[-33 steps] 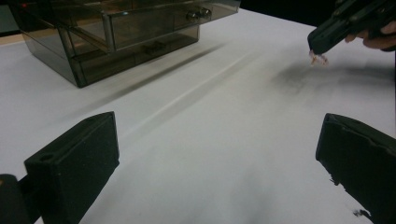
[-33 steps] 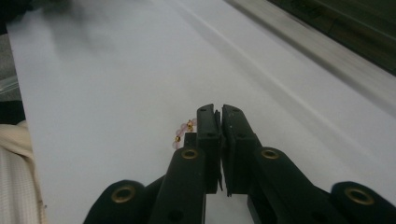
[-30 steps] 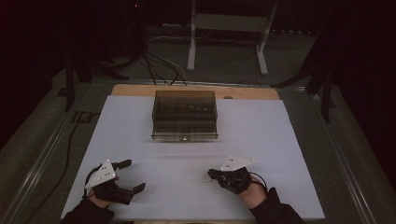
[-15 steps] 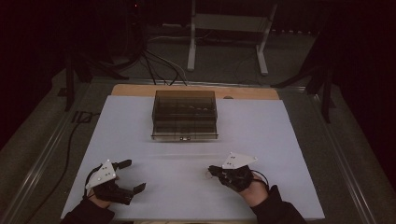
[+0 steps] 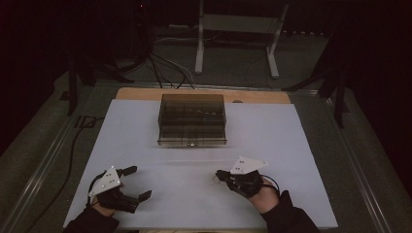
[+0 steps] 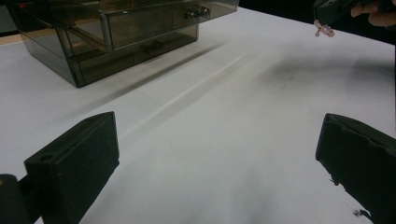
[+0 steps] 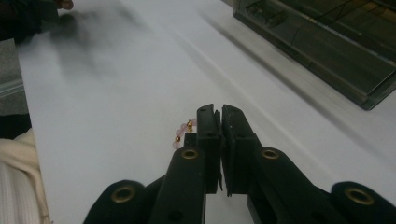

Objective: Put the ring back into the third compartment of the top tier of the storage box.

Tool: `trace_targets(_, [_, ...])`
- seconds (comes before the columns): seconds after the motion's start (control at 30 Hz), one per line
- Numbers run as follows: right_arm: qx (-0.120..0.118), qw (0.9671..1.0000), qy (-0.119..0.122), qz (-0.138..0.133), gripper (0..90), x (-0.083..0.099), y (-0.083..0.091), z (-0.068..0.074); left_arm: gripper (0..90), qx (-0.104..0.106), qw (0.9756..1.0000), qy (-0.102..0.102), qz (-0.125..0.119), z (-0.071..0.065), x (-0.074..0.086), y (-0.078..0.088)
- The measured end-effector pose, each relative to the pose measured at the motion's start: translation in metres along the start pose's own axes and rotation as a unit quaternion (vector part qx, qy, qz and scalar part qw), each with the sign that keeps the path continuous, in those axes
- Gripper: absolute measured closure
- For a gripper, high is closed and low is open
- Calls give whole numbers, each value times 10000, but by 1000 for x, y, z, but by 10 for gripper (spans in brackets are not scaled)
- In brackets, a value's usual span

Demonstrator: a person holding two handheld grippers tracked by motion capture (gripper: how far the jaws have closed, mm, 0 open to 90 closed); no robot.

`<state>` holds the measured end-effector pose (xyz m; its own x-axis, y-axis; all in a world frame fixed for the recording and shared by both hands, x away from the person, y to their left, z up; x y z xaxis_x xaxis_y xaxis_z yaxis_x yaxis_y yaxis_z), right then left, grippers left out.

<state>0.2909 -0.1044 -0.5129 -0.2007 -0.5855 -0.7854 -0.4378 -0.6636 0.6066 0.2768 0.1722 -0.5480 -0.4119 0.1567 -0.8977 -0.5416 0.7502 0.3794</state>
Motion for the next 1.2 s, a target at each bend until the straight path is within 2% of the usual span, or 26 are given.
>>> trace_targets(0.5, [0,10000,56,-53,864,-10,1,-3,6,-6,10000,-20,15,0,0,0])
trace_targets(1.2, [149,9996,41,-220,864,-27,9,-19,6,-19,10000,1,16,0,1,0])
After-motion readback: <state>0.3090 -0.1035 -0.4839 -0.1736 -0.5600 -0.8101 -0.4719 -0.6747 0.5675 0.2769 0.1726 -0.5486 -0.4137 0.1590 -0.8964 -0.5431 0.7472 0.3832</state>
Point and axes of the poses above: each handheld gripper's, and its own axes: y roughly backward along the jaws, x roughly out of its underside, z roughly to its left, the point moved 9 cm from there along -y, roughly forward along the jaws, and after that the axes turned 9 degrees about y, right-handed, at the moved point
